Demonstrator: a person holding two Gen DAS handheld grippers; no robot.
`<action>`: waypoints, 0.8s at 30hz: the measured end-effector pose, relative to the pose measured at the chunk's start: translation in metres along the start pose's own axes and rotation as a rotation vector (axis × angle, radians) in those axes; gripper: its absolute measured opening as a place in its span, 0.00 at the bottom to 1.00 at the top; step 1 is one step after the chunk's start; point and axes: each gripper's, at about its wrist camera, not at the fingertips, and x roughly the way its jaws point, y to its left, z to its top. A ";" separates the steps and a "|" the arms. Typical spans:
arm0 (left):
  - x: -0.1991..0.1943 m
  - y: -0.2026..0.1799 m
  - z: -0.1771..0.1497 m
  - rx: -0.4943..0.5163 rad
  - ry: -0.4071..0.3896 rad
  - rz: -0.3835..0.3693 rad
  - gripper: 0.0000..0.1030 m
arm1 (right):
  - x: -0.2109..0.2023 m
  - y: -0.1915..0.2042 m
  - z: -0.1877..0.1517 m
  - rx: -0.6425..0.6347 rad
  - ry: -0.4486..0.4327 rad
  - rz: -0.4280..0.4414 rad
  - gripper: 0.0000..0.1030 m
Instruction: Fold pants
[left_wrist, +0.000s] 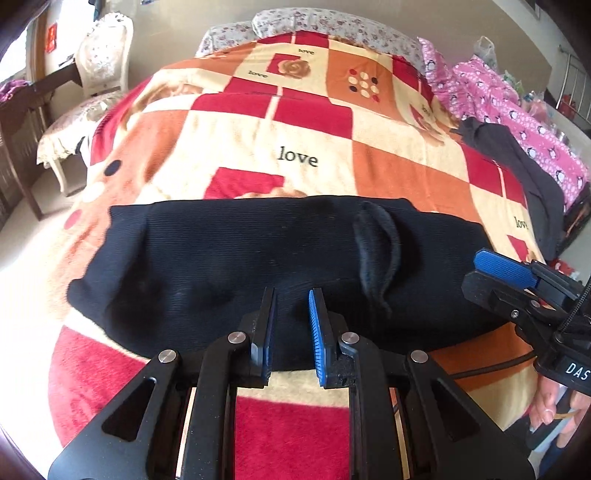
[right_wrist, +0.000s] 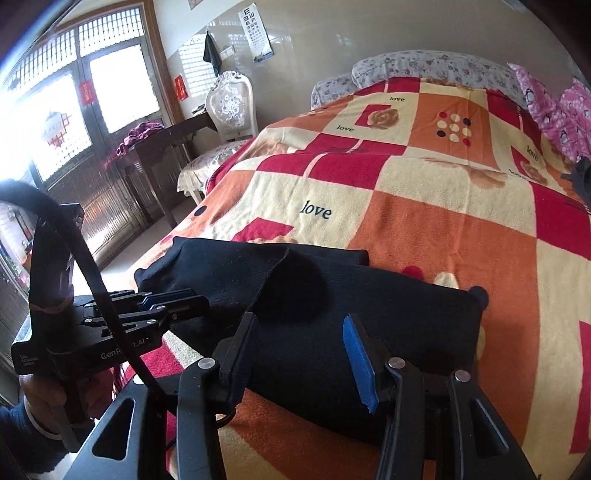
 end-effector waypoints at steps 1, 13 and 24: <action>-0.001 0.003 -0.001 -0.003 -0.001 0.006 0.14 | 0.002 0.003 0.001 0.001 0.004 0.011 0.47; -0.021 0.045 -0.009 -0.082 -0.026 0.030 0.46 | 0.032 0.042 0.014 -0.032 0.030 0.080 0.51; -0.031 0.130 -0.032 -0.303 0.004 -0.016 0.46 | 0.092 0.078 0.056 -0.148 0.098 0.211 0.63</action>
